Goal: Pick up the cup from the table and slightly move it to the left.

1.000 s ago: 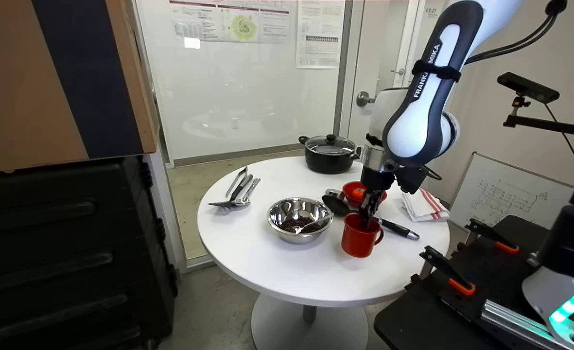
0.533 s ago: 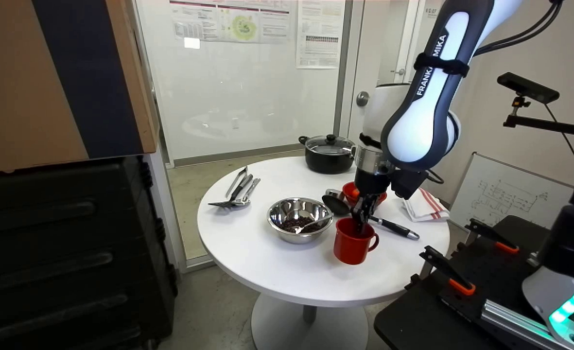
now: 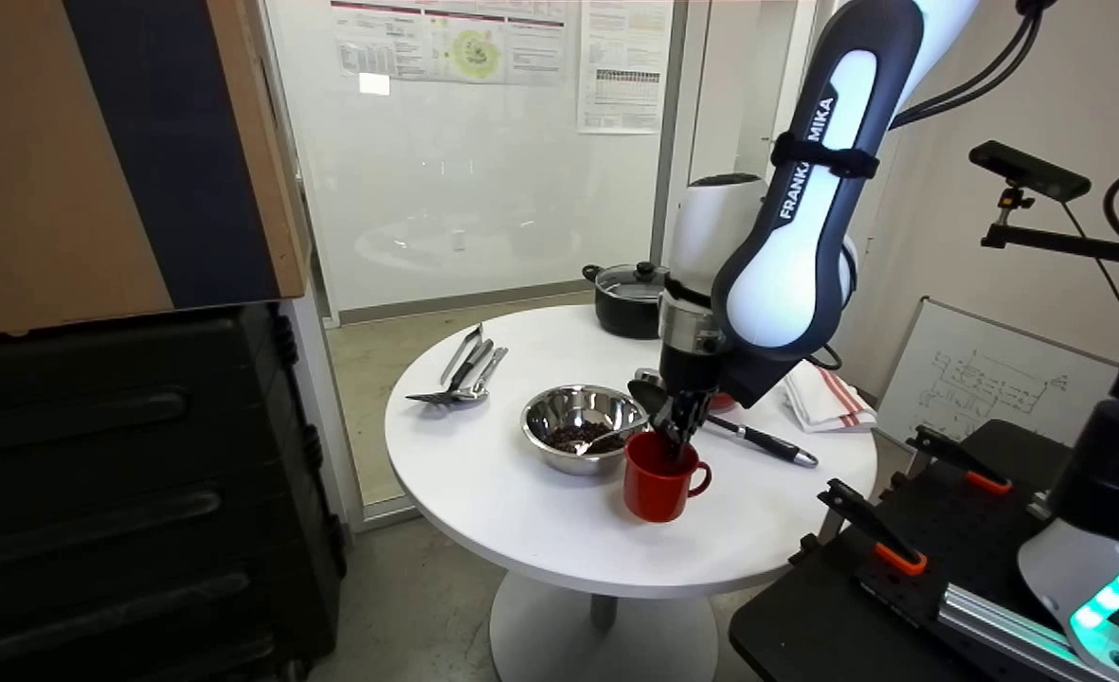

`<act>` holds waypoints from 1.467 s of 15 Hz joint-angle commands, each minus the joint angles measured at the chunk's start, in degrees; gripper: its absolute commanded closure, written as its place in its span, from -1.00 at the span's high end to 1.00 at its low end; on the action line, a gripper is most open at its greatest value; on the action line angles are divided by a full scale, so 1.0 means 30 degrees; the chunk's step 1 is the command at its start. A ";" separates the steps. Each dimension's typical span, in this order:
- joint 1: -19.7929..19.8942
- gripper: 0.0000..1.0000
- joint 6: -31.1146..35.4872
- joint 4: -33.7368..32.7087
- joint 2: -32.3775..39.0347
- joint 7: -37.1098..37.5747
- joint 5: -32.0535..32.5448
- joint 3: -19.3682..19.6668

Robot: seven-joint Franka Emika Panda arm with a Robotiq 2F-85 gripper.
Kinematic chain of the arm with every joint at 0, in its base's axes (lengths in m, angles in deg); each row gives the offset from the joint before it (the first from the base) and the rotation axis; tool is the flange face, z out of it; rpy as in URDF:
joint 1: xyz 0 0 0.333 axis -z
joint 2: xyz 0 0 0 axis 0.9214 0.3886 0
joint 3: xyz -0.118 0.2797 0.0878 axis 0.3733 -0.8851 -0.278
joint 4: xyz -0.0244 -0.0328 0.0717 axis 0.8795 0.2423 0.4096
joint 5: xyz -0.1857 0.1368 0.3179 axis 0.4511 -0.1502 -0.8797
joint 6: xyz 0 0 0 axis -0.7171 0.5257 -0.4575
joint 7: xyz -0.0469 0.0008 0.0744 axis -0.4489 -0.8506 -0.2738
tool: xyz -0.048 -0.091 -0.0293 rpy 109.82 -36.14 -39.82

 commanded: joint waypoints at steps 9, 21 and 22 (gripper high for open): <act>-0.0253 -0.97 0.0605 -0.0503 0.1095 0.3784 -0.3163 0.0177; -0.3887 -0.97 0.2942 -0.2311 0.4205 0.8551 -0.7598 -0.0295; -0.4143 -0.97 0.2998 -0.2476 0.4381 0.8692 -0.7839 -0.0162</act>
